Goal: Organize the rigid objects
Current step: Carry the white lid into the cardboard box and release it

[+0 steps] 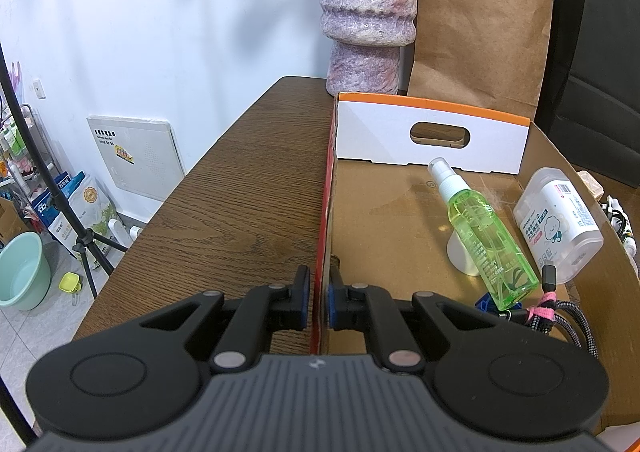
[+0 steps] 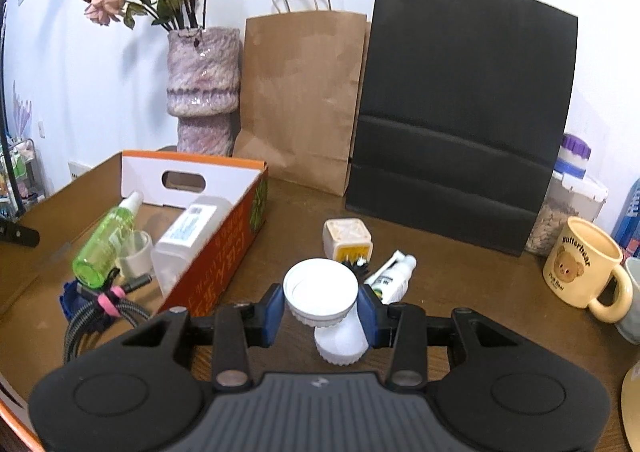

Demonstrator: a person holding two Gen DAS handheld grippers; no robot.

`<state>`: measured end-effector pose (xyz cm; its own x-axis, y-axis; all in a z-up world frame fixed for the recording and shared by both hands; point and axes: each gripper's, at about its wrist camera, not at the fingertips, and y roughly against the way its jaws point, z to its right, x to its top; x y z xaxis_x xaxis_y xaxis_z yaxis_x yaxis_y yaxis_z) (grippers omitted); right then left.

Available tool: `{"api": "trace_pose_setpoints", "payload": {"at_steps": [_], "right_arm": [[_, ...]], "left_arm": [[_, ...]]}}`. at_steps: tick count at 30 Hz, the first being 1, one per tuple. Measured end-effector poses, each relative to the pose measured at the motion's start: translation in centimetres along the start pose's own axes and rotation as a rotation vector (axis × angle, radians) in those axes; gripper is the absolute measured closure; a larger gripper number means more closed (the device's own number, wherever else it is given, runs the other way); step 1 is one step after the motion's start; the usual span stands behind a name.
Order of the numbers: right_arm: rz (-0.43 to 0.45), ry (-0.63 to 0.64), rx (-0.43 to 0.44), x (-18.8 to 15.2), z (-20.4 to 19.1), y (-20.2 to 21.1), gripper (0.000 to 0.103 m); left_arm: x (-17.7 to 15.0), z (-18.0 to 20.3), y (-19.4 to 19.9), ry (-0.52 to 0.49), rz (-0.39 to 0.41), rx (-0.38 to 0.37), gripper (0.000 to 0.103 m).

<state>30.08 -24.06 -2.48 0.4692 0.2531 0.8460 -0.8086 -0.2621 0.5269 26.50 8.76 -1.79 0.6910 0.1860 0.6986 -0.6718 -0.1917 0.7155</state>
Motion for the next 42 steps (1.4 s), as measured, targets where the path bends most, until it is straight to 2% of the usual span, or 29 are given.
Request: {"api": "trace_pose_setpoints", "payload": {"at_steps": [11,27,34,42], "right_arm": [[0.073,-0.001,0.028,2.7,-1.9,0.4,0.064],[0.199,0.023,0.173,8.1,-8.6,0.2,0.064],[0.166,0.042,0.217,9.0,-11.3,-1.5,0.064],[0.098,0.069,0.223,8.1,-12.8,-3.3,0.064]], "left_arm": [[0.0,0.0,0.0,0.000,0.000,0.000,0.093],[0.1,0.0,0.1,-0.003,0.003,0.004,0.093],[0.1,0.0,0.1,-0.004,0.004,0.006,0.093],[0.2,0.0,0.1,-0.006,0.007,0.008,0.093]]}}
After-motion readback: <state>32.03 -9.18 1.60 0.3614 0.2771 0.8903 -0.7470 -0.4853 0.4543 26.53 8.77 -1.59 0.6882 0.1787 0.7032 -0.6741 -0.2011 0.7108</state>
